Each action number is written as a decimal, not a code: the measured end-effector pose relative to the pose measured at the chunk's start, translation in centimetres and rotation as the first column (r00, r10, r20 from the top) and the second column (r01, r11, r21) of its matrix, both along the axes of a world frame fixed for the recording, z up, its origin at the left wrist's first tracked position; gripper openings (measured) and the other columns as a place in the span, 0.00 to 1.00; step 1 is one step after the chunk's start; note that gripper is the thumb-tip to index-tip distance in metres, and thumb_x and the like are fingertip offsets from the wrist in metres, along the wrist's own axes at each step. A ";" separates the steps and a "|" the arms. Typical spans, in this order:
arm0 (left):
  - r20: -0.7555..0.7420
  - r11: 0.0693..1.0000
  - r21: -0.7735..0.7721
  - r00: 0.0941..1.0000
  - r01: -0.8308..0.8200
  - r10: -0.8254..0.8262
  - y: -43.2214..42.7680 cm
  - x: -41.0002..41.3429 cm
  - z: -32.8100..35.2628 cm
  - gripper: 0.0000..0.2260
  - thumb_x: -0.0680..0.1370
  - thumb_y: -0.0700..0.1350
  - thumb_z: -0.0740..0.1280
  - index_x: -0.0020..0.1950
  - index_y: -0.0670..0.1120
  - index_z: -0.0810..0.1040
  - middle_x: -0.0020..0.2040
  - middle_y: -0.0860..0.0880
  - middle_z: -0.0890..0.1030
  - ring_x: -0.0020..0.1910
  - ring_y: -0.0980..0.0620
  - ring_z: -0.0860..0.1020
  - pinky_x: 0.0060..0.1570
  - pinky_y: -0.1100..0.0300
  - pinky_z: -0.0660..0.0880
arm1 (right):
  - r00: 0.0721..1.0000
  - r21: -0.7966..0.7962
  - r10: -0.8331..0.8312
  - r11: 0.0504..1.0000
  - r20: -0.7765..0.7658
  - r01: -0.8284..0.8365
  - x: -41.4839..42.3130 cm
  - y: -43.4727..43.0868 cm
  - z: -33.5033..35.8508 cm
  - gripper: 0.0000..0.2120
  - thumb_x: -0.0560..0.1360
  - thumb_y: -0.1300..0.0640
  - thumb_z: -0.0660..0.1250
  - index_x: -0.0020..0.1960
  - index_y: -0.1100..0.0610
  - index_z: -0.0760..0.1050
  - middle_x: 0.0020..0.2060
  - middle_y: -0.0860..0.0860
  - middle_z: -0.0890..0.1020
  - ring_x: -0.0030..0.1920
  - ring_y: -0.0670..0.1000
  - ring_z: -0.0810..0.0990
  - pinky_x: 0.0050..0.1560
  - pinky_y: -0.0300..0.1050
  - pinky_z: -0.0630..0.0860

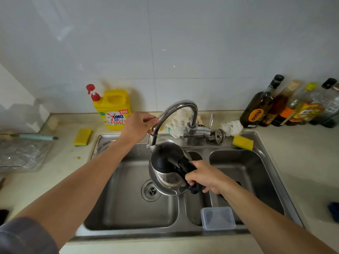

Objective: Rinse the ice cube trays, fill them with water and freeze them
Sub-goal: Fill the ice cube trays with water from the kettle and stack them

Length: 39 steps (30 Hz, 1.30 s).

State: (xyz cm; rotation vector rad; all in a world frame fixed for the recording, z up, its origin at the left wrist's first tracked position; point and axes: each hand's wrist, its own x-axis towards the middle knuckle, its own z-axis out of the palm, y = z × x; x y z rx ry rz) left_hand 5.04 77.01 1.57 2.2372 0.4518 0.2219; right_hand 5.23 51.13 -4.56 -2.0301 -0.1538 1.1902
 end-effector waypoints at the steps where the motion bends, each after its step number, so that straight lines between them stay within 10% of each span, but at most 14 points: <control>1: 0.000 1.000 -0.003 1.000 0.000 0.000 0.0 0.0 0.0 0.07 0.80 0.46 0.70 0.51 0.46 0.87 0.40 0.49 0.86 0.35 0.52 0.84 0.33 0.69 0.75 | 1.000 -0.002 -0.002 1.000 0.001 0.002 0.0 0.0 0.0 0.23 0.58 0.55 0.68 0.53 0.49 0.80 0.36 0.53 0.80 0.47 0.55 0.80 0.45 0.54 0.73; 26: -0.016 1.000 0.007 1.000 -0.009 0.009 0.0 0.1 -0.1 0.07 0.80 0.47 0.70 0.52 0.46 0.86 0.41 0.51 0.86 0.34 0.54 0.84 0.34 0.67 0.74 | 1.000 -0.001 -0.014 1.000 0.000 0.014 -0.4 -0.3 0.4 0.21 0.59 0.57 0.68 0.52 0.51 0.80 0.42 0.55 0.82 0.52 0.57 0.83 0.56 0.62 0.77; 39: -0.013 1.000 0.011 1.000 -0.010 0.010 -0.2 0.1 0.0 0.07 0.80 0.46 0.70 0.53 0.45 0.86 0.41 0.50 0.86 0.34 0.53 0.84 0.32 0.70 0.73 | 0.998 0.034 -0.044 0.998 -0.037 0.045 -0.5 -0.6 0.4 0.19 0.61 0.58 0.69 0.52 0.52 0.80 0.42 0.55 0.82 0.47 0.54 0.82 0.46 0.54 0.78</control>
